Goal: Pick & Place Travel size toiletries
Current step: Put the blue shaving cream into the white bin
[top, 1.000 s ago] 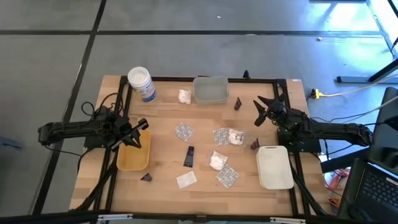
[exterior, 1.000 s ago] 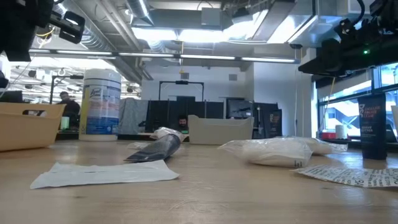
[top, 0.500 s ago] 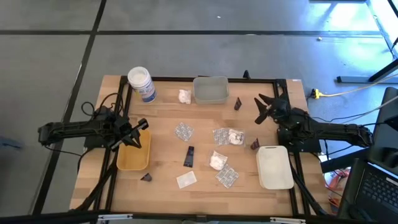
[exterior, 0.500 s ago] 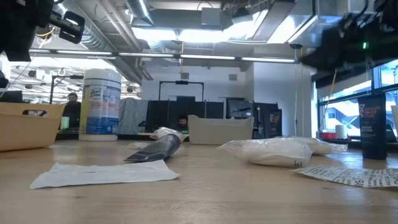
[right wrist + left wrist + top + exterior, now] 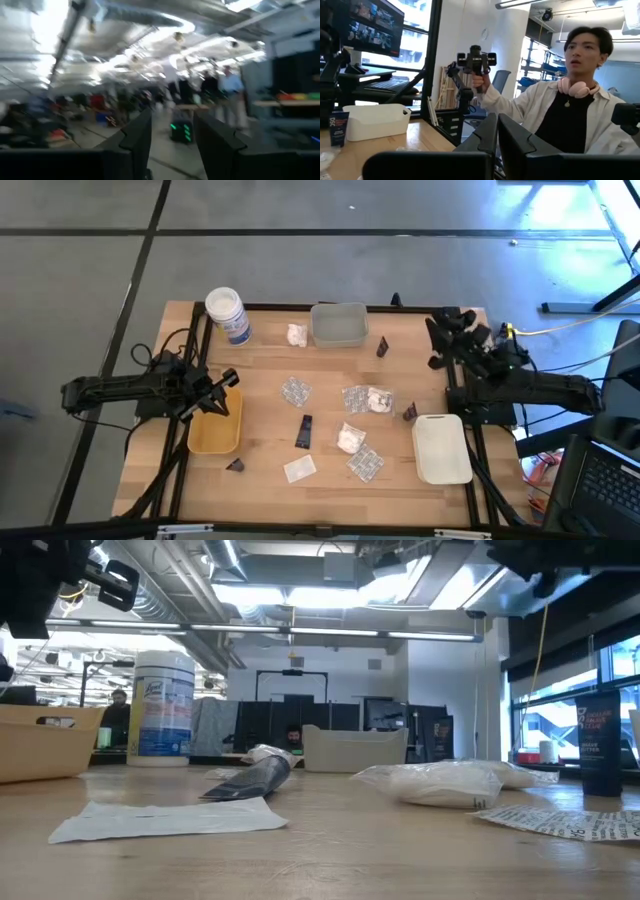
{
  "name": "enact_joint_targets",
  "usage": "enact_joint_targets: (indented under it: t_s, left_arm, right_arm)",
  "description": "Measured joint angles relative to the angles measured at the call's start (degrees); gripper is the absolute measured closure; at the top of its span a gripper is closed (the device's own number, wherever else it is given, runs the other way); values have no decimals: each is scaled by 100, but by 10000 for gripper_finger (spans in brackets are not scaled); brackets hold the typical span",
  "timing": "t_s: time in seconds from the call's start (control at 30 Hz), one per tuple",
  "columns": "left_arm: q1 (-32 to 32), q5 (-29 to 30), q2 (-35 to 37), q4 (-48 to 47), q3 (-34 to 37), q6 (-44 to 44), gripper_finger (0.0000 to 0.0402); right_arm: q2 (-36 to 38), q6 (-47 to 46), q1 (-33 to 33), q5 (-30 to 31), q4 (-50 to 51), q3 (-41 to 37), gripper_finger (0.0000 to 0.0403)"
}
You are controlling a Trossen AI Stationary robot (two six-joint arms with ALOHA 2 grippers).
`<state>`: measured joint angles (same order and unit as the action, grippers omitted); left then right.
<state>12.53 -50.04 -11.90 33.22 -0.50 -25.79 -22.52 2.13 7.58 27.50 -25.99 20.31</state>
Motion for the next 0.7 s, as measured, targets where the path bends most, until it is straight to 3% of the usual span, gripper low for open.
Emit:
enact_joint_targets:
  t_s: [0.13,0.4,0.7]
  left_arm:
    - [0,-3,0,-1,0,1,389]
    - [0,-7,0,-1,-2,-1,390]
    - [0,-11,1,1,0,-1,391]
  right_arm:
    - [-576,115,59,501,995,619,255]
    - [-1718,-811,211,468,3510,2065,255]
    - [-2833,-1843,752,190,5066,2987,255]
